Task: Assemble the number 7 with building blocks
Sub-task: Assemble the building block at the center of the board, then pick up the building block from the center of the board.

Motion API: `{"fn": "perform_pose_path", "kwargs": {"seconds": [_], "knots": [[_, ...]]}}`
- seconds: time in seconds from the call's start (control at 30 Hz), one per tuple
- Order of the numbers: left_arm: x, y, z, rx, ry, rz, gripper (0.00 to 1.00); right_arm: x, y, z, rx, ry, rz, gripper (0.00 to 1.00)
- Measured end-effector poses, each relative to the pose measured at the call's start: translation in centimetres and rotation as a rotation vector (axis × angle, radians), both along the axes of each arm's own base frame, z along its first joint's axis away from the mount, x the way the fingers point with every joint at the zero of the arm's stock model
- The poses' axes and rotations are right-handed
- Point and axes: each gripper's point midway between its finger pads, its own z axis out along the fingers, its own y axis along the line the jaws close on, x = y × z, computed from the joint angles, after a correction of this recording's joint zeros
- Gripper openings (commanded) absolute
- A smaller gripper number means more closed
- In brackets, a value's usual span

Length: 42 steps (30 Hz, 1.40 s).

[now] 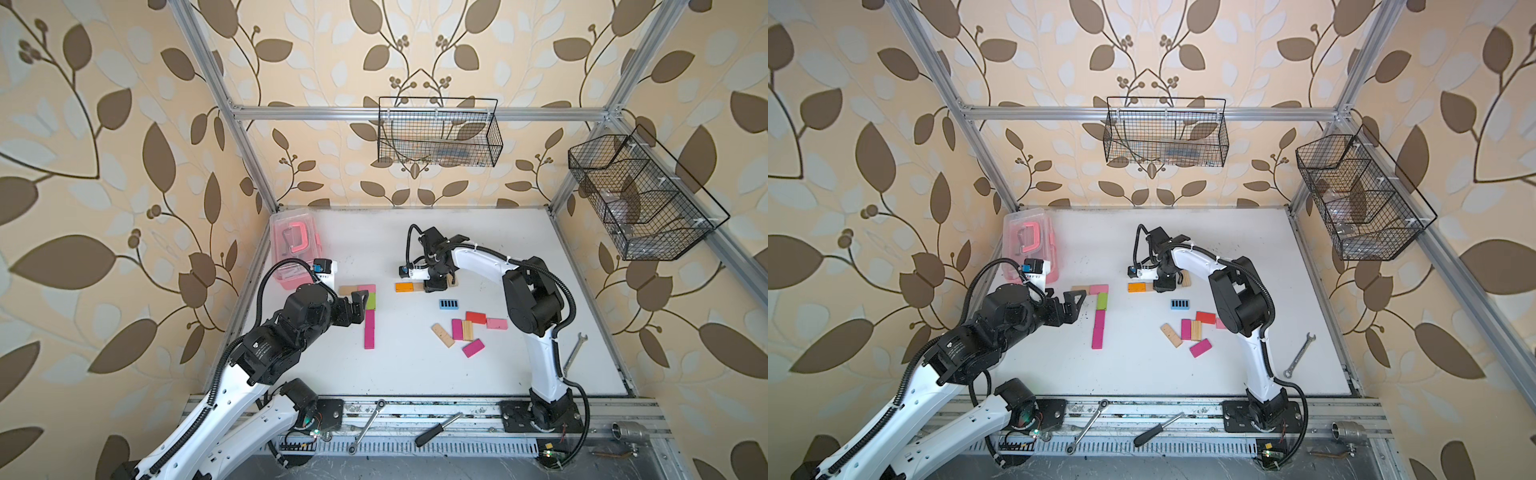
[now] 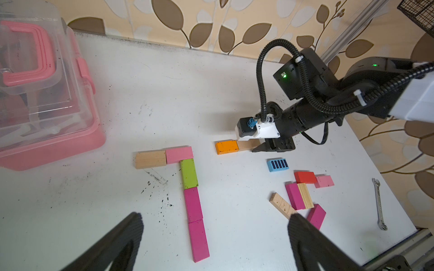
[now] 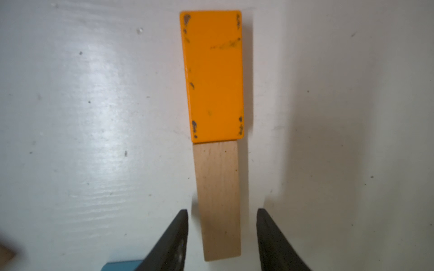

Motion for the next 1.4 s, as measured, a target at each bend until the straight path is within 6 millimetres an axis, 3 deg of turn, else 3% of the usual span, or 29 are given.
{"fn": "perform_pose_path", "kwargs": {"seconds": [0.2, 0.3, 0.73, 0.9, 1.4], "knots": [[0.0, 0.0, -0.1, 0.002, 0.003, 0.0, 0.99, -1.0, -1.8, 4.6, 0.096, -0.052, -0.095, 0.53], [0.2, -0.2, -0.2, 0.004, 0.005, -0.001, 0.99, -2.1, -2.9, 5.7, 0.115, -0.055, -0.148, 0.51], [1.3, -1.6, -0.6, 0.026, 0.038, -0.039, 0.99, -7.0, -5.2, 0.8, 0.051, 0.116, -0.284, 0.51], [1.2, -1.5, -0.4, 0.023, 0.032, -0.039, 0.99, -7.3, -5.1, 0.6, 0.034, 0.121, -0.284, 0.45], [1.0, -1.4, 0.0, 0.014, 0.018, -0.039, 0.99, -7.8, -5.7, -0.8, -0.01, 0.125, -0.303, 0.4]]}}
